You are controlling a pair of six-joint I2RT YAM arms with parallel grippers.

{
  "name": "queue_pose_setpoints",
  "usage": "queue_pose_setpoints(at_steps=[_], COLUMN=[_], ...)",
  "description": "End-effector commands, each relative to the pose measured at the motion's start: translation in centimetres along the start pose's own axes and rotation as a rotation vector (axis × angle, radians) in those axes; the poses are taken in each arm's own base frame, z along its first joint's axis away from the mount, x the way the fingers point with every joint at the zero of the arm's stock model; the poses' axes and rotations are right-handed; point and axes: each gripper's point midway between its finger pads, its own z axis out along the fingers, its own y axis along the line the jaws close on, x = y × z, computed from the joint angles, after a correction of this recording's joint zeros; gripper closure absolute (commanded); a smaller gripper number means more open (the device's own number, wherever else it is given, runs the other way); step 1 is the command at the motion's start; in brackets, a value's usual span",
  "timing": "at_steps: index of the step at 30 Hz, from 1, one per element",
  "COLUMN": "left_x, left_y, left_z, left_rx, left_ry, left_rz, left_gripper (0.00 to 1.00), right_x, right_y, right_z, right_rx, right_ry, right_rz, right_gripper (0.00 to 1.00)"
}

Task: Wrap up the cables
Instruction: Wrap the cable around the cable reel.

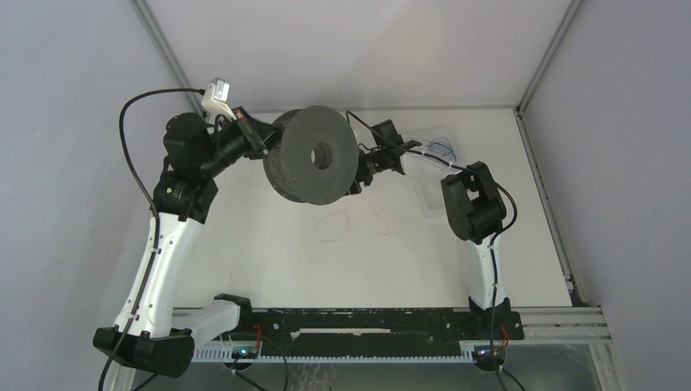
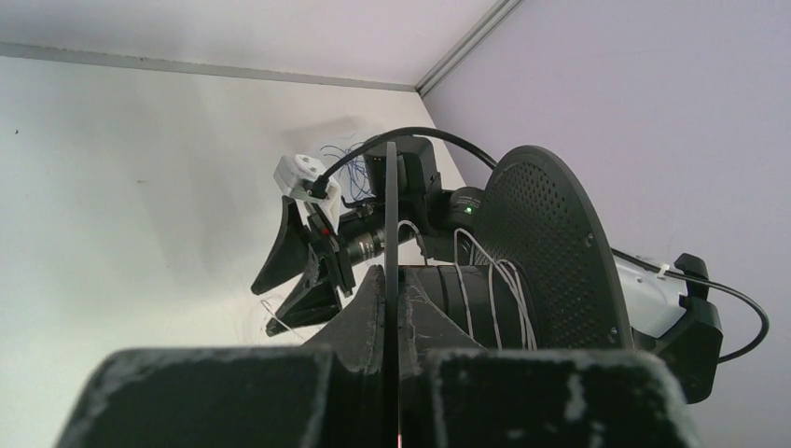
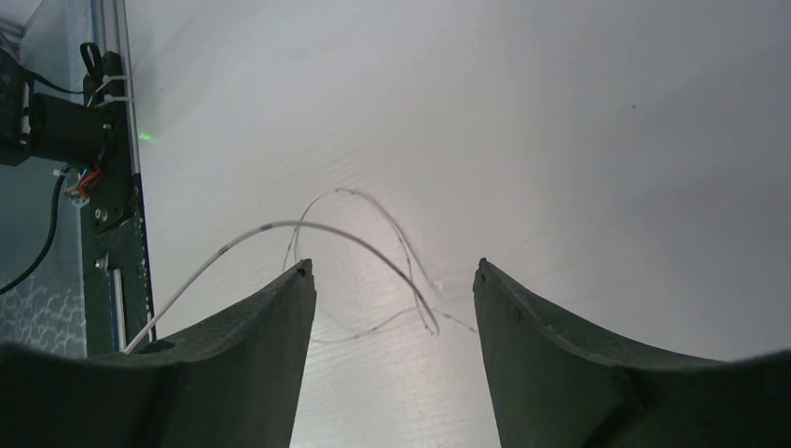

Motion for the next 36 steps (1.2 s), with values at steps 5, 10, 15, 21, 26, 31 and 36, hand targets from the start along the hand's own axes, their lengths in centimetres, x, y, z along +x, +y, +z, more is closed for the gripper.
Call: queue_pose_setpoints(at_steps=[5,10,15,21,26,31,36], left_x=[-4.5,-5.7,-8.0,-10.8,-12.2,-11.9,-9.8], left_y=[-3.0,-1.2,2.9,7.5,10.5,12.5,13.1], left_z=[-1.4,-1.5,-2.7,-3.7,-3.8,-3.4,-2.4], left_rx=[0.047,-0.035,-0.26,-0.498,-0.646,-0.744,-0.779], left_ry=[-0.146,-0.193,-0.3,-0.417,-0.46,-0.465,-0.438], left_rz=[0.039,0.003,0.019,0.054,0.137,0.271,0.402], left_gripper=[1.0,1.0,1.0,1.0,1.0,1.0,1.0], right_x=[-1.3,0.4,2.4,5.5,5.7,3.6,-2.5], right_y=[0.4,1.7,3.8,8.6,14.3,19.5,23.4], right_z=[1.1,0.5,-1.1,-2.3,-2.9,-4.6,-8.2], right_rx=[-0.061,-0.084,-0.076,-0.136,-0.209,-0.261,-0.238], right_ry=[-0.033,-0.03,-0.008,0.057,0.114,0.108,0.011], right_rz=[-0.037,-0.002,0.056,0.094,-0.024,-0.162,-0.294], right_gripper=[0.65,0.99,1.0,1.0,1.0,1.0,1.0])
